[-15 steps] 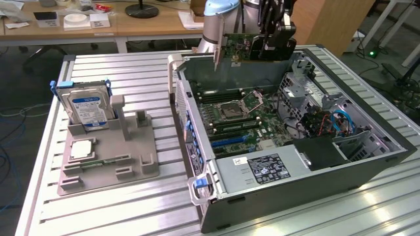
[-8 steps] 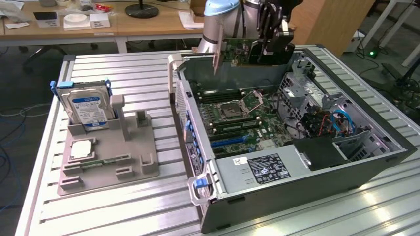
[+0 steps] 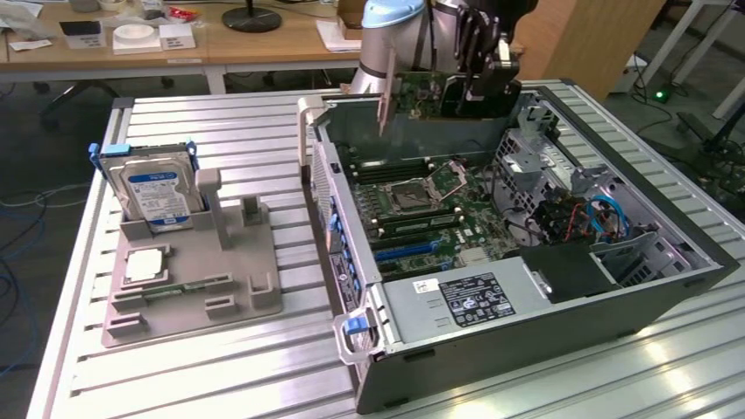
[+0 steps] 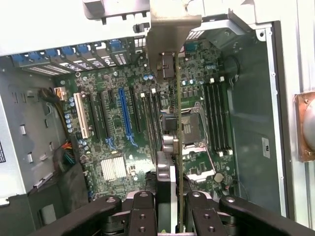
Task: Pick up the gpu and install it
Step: 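Insert the gpu into the slot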
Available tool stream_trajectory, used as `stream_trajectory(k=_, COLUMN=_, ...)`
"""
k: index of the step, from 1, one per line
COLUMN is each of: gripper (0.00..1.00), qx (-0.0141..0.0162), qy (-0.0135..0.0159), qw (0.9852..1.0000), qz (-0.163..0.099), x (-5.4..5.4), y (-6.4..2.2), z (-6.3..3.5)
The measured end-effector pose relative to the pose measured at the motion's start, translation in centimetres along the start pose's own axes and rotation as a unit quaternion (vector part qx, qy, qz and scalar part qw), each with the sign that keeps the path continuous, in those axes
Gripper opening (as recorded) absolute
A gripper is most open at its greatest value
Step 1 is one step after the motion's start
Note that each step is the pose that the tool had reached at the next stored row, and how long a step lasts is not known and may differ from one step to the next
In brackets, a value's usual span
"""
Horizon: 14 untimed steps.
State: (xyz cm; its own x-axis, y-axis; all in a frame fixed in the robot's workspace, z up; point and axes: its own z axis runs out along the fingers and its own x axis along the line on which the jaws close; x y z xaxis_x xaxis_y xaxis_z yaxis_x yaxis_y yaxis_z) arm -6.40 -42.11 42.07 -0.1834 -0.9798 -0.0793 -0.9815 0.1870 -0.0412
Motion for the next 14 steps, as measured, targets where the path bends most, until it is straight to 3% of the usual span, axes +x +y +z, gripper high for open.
stream_trajectory(k=14, gripper=0.28, qx=0.0001, qy=-0.0001, qw=1.0, qz=0.0, x=0.12, y=0.04, z=0.99)
